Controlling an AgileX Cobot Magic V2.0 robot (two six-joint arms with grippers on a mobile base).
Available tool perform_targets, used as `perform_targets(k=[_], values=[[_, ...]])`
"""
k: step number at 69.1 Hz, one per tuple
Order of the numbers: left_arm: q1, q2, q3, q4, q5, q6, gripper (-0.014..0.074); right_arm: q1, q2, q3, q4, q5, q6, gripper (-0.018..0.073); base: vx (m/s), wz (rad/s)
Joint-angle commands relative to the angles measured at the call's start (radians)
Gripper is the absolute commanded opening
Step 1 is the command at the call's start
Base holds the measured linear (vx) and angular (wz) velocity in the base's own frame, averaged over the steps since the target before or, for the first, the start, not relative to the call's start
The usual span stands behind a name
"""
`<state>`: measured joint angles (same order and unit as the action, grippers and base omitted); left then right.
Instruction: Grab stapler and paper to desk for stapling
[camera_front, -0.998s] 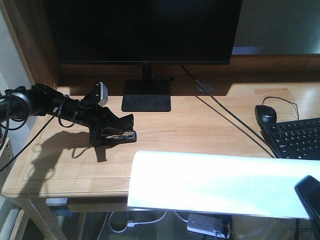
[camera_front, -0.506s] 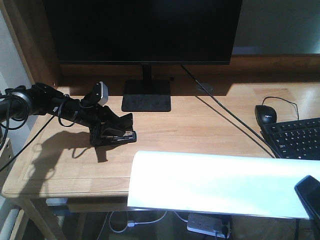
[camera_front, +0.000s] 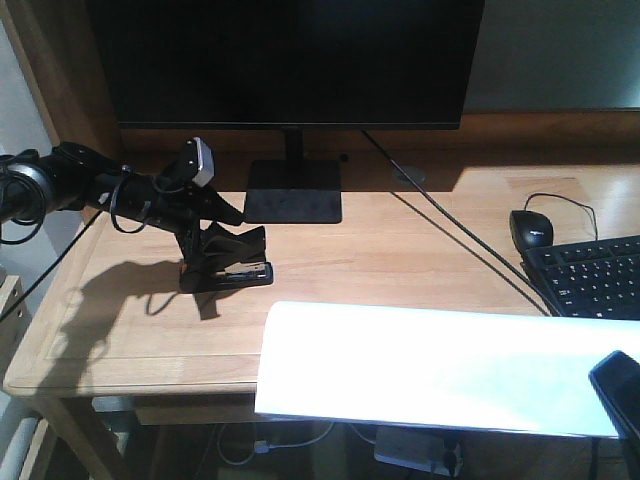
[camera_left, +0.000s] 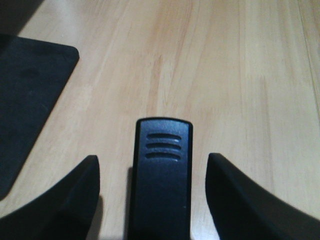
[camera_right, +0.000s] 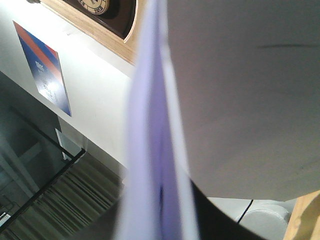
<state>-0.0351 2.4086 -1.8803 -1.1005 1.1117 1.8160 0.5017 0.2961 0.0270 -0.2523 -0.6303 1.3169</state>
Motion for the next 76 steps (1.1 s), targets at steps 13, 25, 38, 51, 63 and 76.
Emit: perform_targets(k=[13,25,38,51,63,76], values=[[-0.003,-0.123,-0.027,-0.042,0.041,-0.02,0.0359,-0.004,0.005,0.005,-0.001,-0.07,-0.01,-0.0005,0.0,0.0],[-0.006,-0.115,-0.027,0.043,0.056,-0.02,0.0156,-0.004,0.005,0.005,-0.001,-0.07,-0.01,-0.0005,0.0,0.0],[-0.008,-0.112,-0.027,0.064,0.027,-0.018,-0.0009,-0.004,0.005,0.005,-0.001,-0.07,-0.01,-0.0005,0.0,0.0],[-0.012,-0.112,-0.027,0.029,0.012,-0.018,-0.0007,-0.004,0.005,0.005,-0.001,-0.07,-0.01,-0.0005,0.0,0.0],[-0.019,-0.112,-0.027,0.024,-0.004,-0.018,-0.0006,-0.004,0.005,0.005,-0.001,-0.07,-0.01,-0.0005,0.0,0.0],[-0.019,-0.112,-0.027,0.024,0.006,-0.019,-0.0006,-0.004,0.005,0.005,-0.001,-0.07,-0.01,-0.0005,0.0,0.0]])
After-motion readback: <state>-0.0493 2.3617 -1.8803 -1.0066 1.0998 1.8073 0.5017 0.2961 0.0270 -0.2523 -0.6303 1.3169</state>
